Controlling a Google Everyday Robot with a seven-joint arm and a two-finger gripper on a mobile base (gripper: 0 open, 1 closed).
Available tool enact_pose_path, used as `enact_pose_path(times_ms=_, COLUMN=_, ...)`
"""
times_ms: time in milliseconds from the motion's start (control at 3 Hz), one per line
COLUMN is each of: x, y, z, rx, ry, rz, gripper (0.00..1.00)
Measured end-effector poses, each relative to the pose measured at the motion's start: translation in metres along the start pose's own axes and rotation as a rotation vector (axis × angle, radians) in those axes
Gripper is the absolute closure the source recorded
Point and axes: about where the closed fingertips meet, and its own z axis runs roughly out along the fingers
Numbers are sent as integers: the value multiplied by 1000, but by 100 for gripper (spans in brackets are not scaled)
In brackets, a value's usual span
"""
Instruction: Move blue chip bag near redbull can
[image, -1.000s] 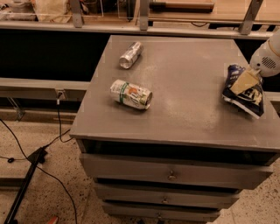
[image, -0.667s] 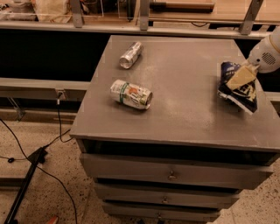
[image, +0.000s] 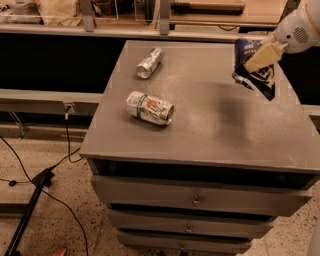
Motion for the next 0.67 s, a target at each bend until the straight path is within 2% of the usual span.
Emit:
enact_pose_path(times_ms=333, x=-45, y=6, z=13, rx=15, ry=-41, rz=-32, gripper=100)
enact_pose_path(times_ms=667, x=-84, y=22, z=44, rx=3, ry=-91, rz=-4, gripper=100)
